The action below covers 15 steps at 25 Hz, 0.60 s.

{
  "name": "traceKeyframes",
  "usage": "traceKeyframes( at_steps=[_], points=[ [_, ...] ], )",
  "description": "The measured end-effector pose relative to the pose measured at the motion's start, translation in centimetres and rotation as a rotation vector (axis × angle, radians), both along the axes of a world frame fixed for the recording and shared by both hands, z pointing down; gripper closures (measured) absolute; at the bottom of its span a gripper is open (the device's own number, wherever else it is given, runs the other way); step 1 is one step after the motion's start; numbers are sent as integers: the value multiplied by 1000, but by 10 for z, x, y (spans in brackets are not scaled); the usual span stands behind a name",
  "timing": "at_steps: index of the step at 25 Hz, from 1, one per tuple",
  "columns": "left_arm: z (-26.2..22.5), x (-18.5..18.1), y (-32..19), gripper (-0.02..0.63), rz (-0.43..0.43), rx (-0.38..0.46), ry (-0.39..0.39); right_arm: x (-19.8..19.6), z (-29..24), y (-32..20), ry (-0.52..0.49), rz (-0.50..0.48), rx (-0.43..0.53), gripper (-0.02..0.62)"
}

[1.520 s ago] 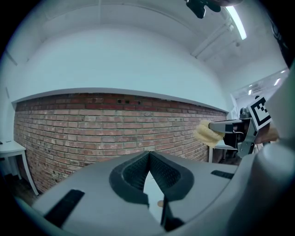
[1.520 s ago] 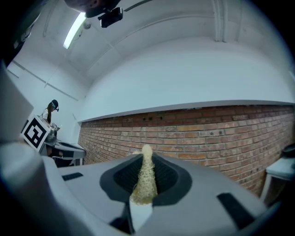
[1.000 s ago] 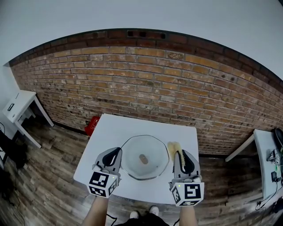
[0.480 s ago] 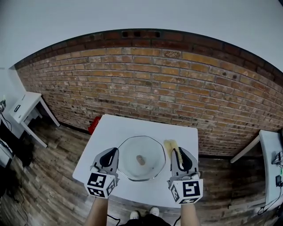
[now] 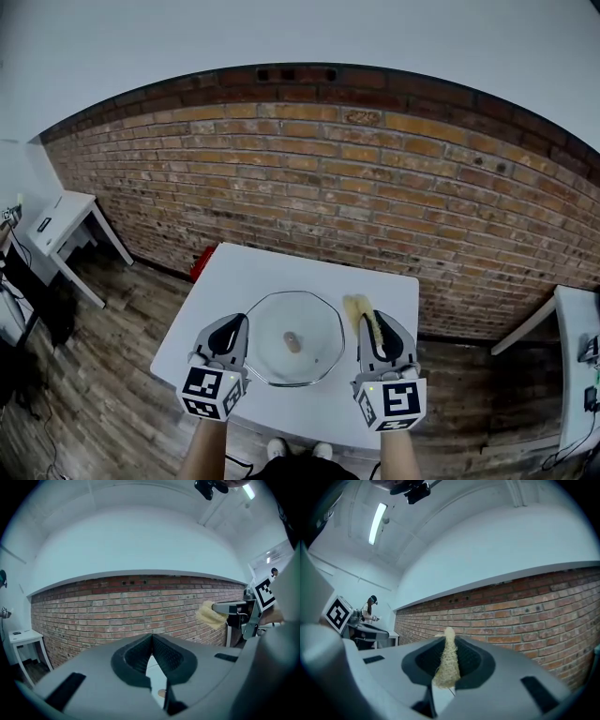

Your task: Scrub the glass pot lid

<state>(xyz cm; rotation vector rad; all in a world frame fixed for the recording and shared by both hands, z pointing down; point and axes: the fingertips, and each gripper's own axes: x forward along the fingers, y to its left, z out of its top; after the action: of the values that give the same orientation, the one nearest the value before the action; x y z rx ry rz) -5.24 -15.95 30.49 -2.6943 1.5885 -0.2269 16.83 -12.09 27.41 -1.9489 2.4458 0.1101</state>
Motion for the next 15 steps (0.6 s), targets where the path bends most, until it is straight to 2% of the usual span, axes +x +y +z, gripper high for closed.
traceKeyframes(
  at_steps=[10,15],
  points=[
    [3,-18,-4,595,-10,2,-2,-13,15,-9,-13,-11,-29,537],
    [14,-28,-10,594,-8,-23,0,-27,24,-13,3,-14,-44,537]
  ],
)
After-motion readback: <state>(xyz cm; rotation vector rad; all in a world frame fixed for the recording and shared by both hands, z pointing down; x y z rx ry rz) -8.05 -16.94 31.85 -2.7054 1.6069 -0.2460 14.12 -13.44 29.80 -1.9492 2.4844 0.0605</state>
